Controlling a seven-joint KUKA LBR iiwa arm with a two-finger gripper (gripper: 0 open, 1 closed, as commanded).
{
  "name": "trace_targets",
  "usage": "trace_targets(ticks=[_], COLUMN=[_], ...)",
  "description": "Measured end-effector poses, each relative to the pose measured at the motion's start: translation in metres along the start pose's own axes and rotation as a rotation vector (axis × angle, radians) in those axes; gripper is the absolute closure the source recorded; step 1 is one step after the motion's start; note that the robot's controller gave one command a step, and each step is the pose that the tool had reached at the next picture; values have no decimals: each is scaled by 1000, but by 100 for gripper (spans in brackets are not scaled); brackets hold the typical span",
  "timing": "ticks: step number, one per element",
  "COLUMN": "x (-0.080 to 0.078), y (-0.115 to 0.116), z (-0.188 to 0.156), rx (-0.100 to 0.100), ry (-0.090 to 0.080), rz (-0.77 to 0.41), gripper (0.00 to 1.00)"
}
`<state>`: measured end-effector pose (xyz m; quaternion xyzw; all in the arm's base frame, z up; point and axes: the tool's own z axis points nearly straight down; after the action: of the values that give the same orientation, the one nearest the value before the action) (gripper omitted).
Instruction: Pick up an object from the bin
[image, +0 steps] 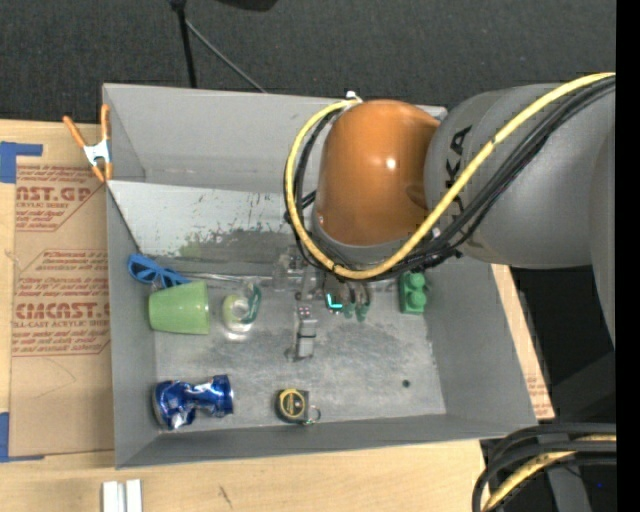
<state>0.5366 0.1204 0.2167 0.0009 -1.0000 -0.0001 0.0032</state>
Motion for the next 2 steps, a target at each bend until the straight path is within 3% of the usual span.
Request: trace_targets(ticks=[1, 2], x=[36, 52], y=[64, 117], z=[126, 146], rx=[0, 6], ry=[2, -13], rz=[-8, -111], gripper=[0, 0])
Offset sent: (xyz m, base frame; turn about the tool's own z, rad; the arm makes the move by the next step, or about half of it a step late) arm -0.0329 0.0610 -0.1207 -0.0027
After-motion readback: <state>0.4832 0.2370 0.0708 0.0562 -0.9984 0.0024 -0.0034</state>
